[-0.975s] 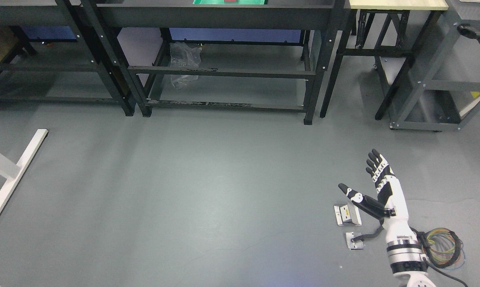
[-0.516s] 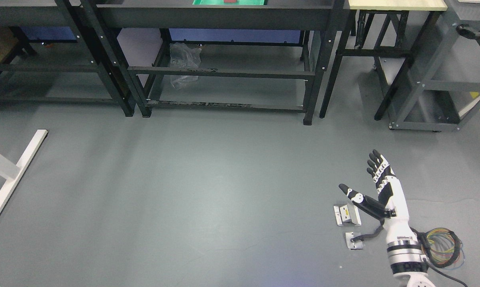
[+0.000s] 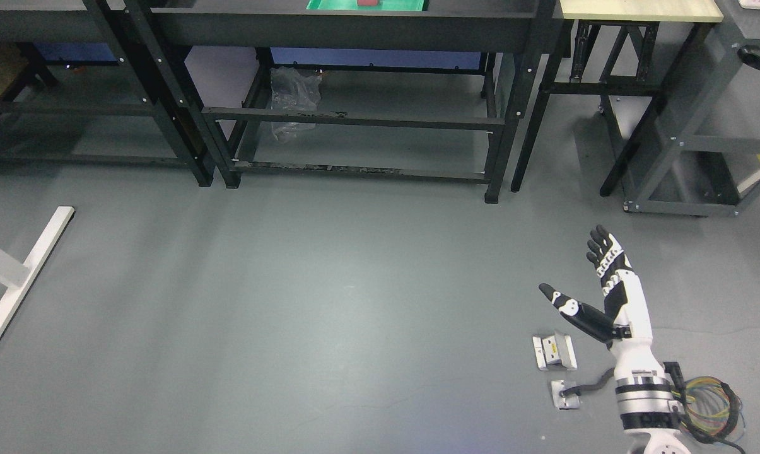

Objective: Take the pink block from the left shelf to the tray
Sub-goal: 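Drive toward the shelf holding the green tray with the pink cube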

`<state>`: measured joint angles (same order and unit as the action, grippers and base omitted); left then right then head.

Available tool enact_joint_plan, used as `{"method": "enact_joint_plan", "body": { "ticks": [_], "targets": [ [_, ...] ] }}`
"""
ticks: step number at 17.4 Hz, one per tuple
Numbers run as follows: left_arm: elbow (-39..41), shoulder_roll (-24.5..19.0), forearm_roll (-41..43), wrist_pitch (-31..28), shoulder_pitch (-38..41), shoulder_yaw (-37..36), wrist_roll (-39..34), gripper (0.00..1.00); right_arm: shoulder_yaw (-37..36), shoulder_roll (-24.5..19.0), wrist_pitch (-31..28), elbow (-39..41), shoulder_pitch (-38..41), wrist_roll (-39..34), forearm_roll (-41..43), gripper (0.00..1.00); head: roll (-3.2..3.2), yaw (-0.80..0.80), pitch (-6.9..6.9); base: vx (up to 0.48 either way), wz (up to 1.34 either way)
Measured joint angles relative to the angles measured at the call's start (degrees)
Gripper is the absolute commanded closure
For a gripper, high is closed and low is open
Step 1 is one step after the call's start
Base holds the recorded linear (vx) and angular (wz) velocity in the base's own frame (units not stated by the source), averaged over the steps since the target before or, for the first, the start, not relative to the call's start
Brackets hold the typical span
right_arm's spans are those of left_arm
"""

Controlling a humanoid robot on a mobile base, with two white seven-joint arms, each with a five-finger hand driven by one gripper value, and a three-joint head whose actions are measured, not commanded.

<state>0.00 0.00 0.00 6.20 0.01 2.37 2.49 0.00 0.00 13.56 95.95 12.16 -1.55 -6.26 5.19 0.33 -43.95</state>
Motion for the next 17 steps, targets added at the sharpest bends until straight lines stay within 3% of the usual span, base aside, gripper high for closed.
{"method": "enact_joint_plan", "body": {
  "ticks": [8, 11, 17],
  "targets": [
    [0.00, 0.00, 0.00, 0.00, -0.01, 0.00, 0.00, 0.00, 0.00, 0.00, 0.89, 1.22, -0.83, 12.76, -13.51, 0.01, 0.00, 0.00, 0.00, 0.263, 0.18],
    [0.00, 0.00, 0.00, 0.00, 0.00, 0.00, 0.00, 0.00, 0.06, 0.00, 1.73, 1.60, -1.03, 11.96, -18.37, 0.02, 0.00, 0.00, 0.00, 0.275, 0.53],
    [0.00, 0.00, 0.00, 0.00, 0.00, 0.00, 0.00, 0.00, 2.00, 0.00, -6.00, 2.16, -1.16, 7.11, -28.67, 0.02, 0.00, 0.00, 0.00, 0.321, 0.32]
  ]
}}
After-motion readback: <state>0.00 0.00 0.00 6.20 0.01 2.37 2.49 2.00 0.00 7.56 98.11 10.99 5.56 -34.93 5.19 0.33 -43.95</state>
